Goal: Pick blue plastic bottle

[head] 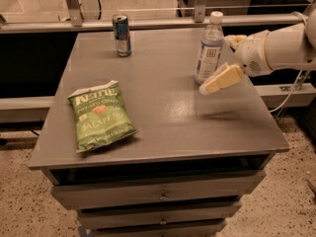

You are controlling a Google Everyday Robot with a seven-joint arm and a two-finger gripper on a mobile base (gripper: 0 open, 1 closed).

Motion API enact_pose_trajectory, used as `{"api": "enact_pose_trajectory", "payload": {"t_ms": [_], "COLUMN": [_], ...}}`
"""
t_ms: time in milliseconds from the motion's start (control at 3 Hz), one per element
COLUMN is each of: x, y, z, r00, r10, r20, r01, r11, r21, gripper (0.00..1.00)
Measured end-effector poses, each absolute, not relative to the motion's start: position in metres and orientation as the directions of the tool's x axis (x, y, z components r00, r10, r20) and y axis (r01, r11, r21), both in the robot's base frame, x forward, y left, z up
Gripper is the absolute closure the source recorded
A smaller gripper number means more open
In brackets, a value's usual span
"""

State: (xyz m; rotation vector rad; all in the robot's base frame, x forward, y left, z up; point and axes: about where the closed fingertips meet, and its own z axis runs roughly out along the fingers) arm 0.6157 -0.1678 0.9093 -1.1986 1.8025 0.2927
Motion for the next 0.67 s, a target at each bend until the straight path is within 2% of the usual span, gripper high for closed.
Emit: {"api": "enact_pose_trajectory", "payload": {"t_ms": [333,667], "x": [0.647,0.661], "y": [-0.148,-0.142], "z": [0.889,0.880], "r00": [-0.077,-0.068], "r10": [-0.456,-0.396], "r20": [-0.887,-0.916], "r01": [-0.833,-0.835], "r11": [0.518,0.525], "r21": [-0.194,-0.164], "gripper": [0.00,0.00]}}
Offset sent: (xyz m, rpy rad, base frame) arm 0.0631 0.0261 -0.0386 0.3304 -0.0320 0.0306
